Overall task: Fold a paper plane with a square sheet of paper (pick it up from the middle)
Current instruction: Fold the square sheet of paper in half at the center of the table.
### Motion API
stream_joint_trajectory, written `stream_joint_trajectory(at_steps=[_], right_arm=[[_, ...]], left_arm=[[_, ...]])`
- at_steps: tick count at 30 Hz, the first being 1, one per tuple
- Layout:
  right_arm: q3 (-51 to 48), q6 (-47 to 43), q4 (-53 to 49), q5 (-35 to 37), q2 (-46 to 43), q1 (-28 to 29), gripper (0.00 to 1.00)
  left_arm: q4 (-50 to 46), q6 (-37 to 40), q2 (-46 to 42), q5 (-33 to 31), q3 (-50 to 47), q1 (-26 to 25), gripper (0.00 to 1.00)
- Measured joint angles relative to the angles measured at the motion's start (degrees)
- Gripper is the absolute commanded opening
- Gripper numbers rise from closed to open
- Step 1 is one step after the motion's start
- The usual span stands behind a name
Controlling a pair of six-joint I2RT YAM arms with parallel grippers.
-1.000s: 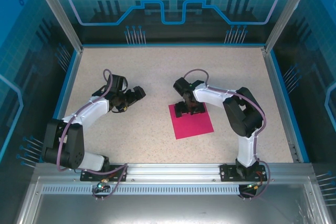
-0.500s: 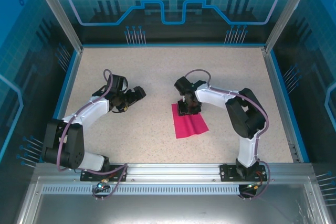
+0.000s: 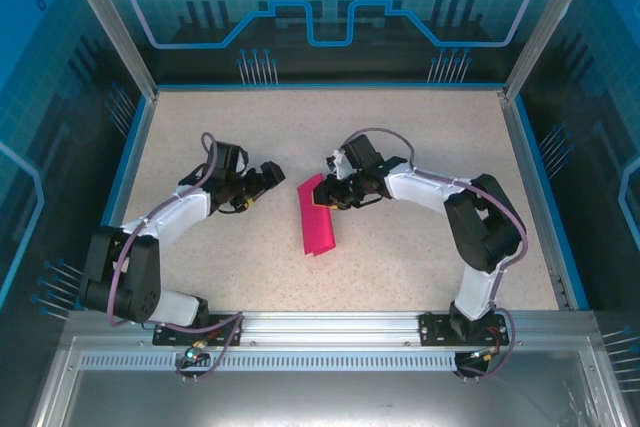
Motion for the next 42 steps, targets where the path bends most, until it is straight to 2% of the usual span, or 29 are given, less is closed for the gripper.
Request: stream_joint_trajectory(at_steps=[5, 8, 16, 21, 32, 38, 42], right_arm=[[1.42, -4.9, -6.97, 8.11, 2.89, -0.42, 0.58], [2.16, -7.41, -10.23, 13.05, 3.19, -0.5, 0.62], [2.43, -8.9, -13.03, 19.45, 3.19, -0.7, 0.58], [2.25, -7.32, -13.49, 22.21, 3.19, -0.76, 0.56], [1.18, -3.21, -12.87, 24.33, 3.74, -0.9, 0.56], [1.86, -2.14, -13.4, 25.31, 4.52, -0.57, 0.59], [2.64, -1.73, -14.1, 28.57, 5.49, 0.96, 0.59]], left_arm=[[2.05, -1.22, 0.02, 2.43, -0.9, -1.4, 0.99], [3.13, -1.31, 0.22, 3.41, -1.07, -2.93, 0.99], [6.14, -2.47, 2.29, 6.4, -1.53, -7.93, 0.9], [9.25, -4.94, 5.99, 9.66, -1.9, -9.18, 0.75], [12.85, -7.32, 11.8, 12.15, -1.79, -11.93, 0.44], [13.86, -7.15, 13.33, 12.5, -1.27, -12.31, 0.41], [13.81, -6.19, 14.01, 12.79, -0.13, -12.35, 0.41]])
